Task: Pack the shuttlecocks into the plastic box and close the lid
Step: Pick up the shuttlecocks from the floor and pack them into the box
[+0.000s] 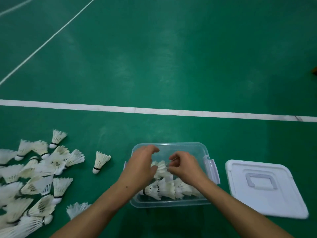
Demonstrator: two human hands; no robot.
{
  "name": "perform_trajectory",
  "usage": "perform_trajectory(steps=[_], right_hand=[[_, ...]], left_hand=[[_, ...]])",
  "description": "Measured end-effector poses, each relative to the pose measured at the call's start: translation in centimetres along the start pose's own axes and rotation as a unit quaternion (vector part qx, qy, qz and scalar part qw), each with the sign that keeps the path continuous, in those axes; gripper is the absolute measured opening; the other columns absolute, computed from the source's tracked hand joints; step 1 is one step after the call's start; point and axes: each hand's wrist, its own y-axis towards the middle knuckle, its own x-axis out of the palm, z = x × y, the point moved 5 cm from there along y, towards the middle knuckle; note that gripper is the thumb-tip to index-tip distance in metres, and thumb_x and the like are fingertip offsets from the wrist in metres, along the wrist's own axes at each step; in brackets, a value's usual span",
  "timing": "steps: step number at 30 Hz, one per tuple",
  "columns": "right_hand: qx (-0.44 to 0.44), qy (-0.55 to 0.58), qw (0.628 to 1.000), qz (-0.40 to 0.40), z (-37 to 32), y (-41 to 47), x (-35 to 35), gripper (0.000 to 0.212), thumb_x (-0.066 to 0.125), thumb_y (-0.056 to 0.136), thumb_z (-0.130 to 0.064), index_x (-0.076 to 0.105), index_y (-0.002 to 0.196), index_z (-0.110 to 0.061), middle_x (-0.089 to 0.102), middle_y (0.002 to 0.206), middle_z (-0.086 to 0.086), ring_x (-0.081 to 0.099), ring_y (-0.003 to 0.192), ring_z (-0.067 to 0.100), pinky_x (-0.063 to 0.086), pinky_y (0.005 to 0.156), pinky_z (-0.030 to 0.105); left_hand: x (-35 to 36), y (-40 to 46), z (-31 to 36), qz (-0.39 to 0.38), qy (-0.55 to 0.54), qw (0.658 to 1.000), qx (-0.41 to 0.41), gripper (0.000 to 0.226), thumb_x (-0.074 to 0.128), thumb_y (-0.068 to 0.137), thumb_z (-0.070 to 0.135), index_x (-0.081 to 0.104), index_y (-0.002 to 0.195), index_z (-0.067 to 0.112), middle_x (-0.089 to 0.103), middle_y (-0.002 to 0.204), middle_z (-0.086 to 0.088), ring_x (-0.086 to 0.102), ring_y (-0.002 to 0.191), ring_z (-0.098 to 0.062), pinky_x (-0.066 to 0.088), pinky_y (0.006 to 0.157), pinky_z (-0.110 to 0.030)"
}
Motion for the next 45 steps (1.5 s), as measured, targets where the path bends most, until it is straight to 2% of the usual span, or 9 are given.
perform_trajectory(steps=[4, 8, 16, 23, 26, 29, 36, 40, 45], right_hand=[[-0.08, 0.015, 0.994, 0.066, -4.4, -1.2, -2.8, 0.025, 0.08, 0.089, -0.022, 0.071, 0.112, -0.021, 0.073, 0.09, -0.014, 0.069, 0.084, -0.001, 0.061, 0.083, 0.025], [-0.168, 0.04, 0.982, 0.077, -11.1, -1.9, -2.4, 0.021, 0.079, 0.089, -0.025, 0.072, 0.109, -0.023, 0.074, 0.09, -0.016, 0.07, 0.083, -0.003, 0.057, 0.081, 0.02], [-0.252, -0.02, 0.967, -0.03, -21.0, 0.2, 6.7, 0.025, 0.074, 0.088, -0.024, 0.07, 0.112, -0.02, 0.078, 0.092, -0.008, 0.073, 0.086, 0.01, 0.061, 0.085, 0.04], [-0.245, -0.116, 0.959, -0.087, -23.2, 3.8, 14.2, 0.029, 0.073, 0.088, -0.029, 0.065, 0.115, -0.022, 0.078, 0.101, -0.005, 0.071, 0.096, 0.02, 0.058, 0.086, 0.043], [-0.23, -0.176, 0.952, -0.1, -22.9, 5.1, 16.5, 0.041, 0.073, 0.088, -0.029, 0.059, 0.126, -0.021, 0.071, 0.119, 0.002, 0.066, 0.111, 0.026, 0.055, 0.093, 0.043], [-0.212, -0.231, 0.943, -0.111, -22.5, 6.2, 18.4, 0.053, 0.073, 0.088, -0.028, 0.052, 0.137, -0.019, 0.062, 0.128, 0.011, 0.058, 0.12, 0.034, 0.052, 0.097, 0.046], [-0.182, -0.24, 0.949, -0.091, -22.3, 8.3, 19.8, 0.048, 0.061, 0.093, -0.008, 0.049, 0.14, -0.015, 0.064, 0.122, 0.014, 0.062, 0.109, 0.035, 0.054, 0.089, 0.046], [-0.166, -0.263, 0.945, -0.106, -22.0, 8.7, 20.2, 0.046, 0.06, 0.095, -0.012, 0.048, 0.139, -0.02, 0.067, 0.121, 0.011, 0.065, 0.103, 0.035, 0.055, 0.082, 0.044], [-0.17, -0.261, 0.945, -0.105, -22.1, 8.7, 20.3, 0.047, 0.061, 0.095, -0.014, 0.049, 0.139, -0.024, 0.067, 0.125, 0.008, 0.065, 0.107, 0.032, 0.052, 0.08, 0.042]], left_hand=[[-6.9, -3.5, -2.9, 0.093, -0.096, 0.991, 0.005, 0.038, 0.081, 0.088, 0.018, 0.066, 0.122, 0.026, 0.068, 0.116, 0.017, 0.069, 0.093, 0.0, 0.061, 0.078, -0.024], [-10.9, -8.1, -10.1, 0.138, -0.086, 0.984, -0.069, 0.04, 0.085, 0.086, 0.023, 0.064, 0.119, 0.03, 0.07, 0.11, 0.019, 0.071, 0.087, 0.002, 0.057, 0.075, -0.021], [-9.6, -13.2, -20.6, 0.065, -0.075, 0.986, -0.132, 0.069, 0.094, 0.071, 0.041, 0.057, 0.129, 0.039, 0.069, 0.113, 0.023, 0.064, 0.104, 0.009, 0.055, 0.086, -0.018], [-4.8, -14.0, -20.6, -0.033, -0.08, 0.996, -0.034, 0.092, 0.09, 0.072, 0.053, 0.041, 0.149, 0.046, 0.055, 0.142, 0.029, 0.047, 0.131, 0.015, 0.04, 0.102, -0.011], [-3.5, -14.0, -20.2, -0.093, 0.041, 0.994, 0.025, 0.093, 0.086, 0.079, 0.045, 0.034, 0.156, 0.043, 0.048, 0.152, 0.023, 0.041, 0.139, 0.005, 0.034, 0.116, -0.023], [-3.4, -13.7, -21.4, -0.099, 0.101, 0.989, 0.035, 0.084, 0.078, 0.09, 0.024, 0.031, 0.157, 0.04, 0.062, 0.137, 0.013, 0.054, 0.125, -0.01, 0.045, 0.107, -0.032], [-7.9, -12.4, -25.9, 0.025, -0.029, 0.995, -0.089, 0.08, 0.077, 0.093, 0.019, 0.032, 0.157, 0.033, 0.069, 0.096, 0.016, 0.065, 0.089, 0.001, 0.055, 0.087, -0.021], [-9.3, -11.2, -27.8, 0.082, -0.017, 0.983, -0.161, 0.085, 0.084, 0.089, 0.027, 0.033, 0.157, 0.027, 0.07, 0.085, 0.009, 0.066, 0.077, -0.004, 0.058, 0.08, -0.029], [-8.8, -8.7, -29.9, 0.075, 0.02, 0.959, -0.272, 0.066, 0.091, 0.08, 0.034, 0.062, 0.137, 0.017, 0.076, 0.1, -0.003, 0.071, 0.082, -0.015, 0.06, 0.083, -0.036]])
